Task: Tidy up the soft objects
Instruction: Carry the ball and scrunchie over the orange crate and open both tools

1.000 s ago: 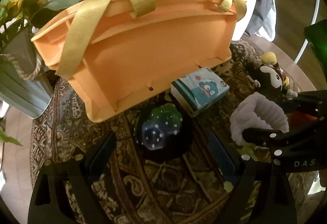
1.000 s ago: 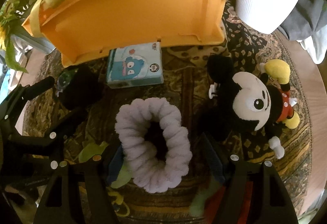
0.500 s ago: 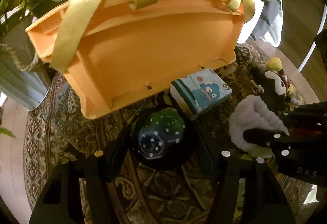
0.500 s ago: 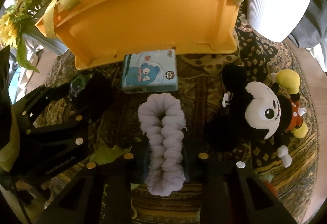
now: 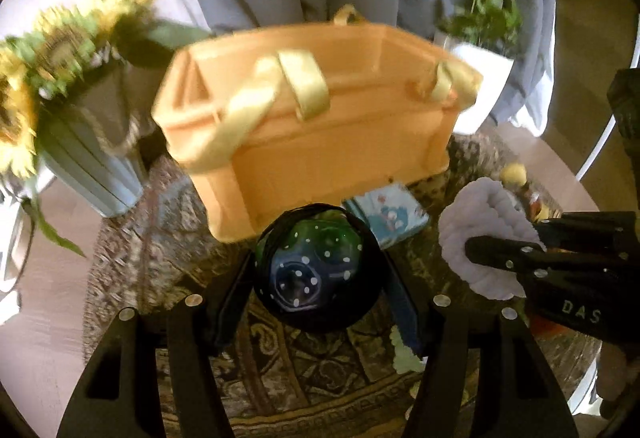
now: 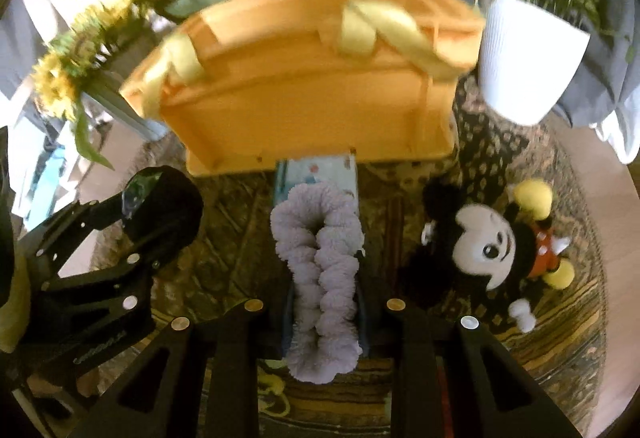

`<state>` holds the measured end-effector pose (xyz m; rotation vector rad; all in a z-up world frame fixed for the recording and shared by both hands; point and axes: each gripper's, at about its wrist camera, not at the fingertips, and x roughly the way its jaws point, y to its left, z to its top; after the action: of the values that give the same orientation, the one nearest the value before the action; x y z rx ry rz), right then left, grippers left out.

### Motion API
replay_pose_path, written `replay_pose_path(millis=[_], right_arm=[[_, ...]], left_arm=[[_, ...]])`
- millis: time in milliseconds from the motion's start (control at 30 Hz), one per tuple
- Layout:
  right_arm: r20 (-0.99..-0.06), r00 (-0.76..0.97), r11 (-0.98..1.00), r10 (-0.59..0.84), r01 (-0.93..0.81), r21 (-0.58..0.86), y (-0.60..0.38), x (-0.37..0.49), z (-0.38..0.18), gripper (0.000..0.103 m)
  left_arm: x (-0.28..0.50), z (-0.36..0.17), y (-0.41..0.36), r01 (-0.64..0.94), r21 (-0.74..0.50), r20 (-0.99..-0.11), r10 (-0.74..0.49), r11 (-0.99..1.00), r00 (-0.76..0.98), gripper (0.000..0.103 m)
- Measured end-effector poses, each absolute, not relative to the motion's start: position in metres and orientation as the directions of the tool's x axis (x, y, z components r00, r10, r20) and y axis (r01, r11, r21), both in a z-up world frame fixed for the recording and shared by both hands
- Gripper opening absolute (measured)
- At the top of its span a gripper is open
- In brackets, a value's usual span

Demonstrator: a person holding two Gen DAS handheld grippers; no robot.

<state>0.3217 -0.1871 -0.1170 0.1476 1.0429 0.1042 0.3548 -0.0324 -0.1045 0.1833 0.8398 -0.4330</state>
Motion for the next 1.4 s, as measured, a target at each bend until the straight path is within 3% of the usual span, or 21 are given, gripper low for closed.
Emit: replay_pose_path(millis=[633,1000,1200,1400], right_arm=[[-0.643,0.748,0.985,0.168,-0.104,0.136,-0.163,0.324,-0.018,0.025],[-0.516,0.839,0.984,0.174,-0.127,0.125,-0.16,0.358,0.026,0.026],[-0.505,0.839,0.977,0.201,-0.133,0.168,-0.167,0.392,0.03,0.026],[-0.558,0.792,0.963,0.25,-0.141,0.23,-0.174,0.435,0.014,0.026]], left_arm=[[0.351,-0.009,-0.018,0.384,0.029,-0.564,-0.303,0.923,0.769,0.063],[0.392,0.013,-0.019,0.36,0.026,-0.5,-0.299,0.933,0.812,0.063],[0.421,0.014,-0.023,0.351,0.025,-0.499,-0.293,0.936,0.816,0.063],[0.458,0.003,-0.028,0.352,0.033,-0.533,-0.282,0.935,0.798,0.063]])
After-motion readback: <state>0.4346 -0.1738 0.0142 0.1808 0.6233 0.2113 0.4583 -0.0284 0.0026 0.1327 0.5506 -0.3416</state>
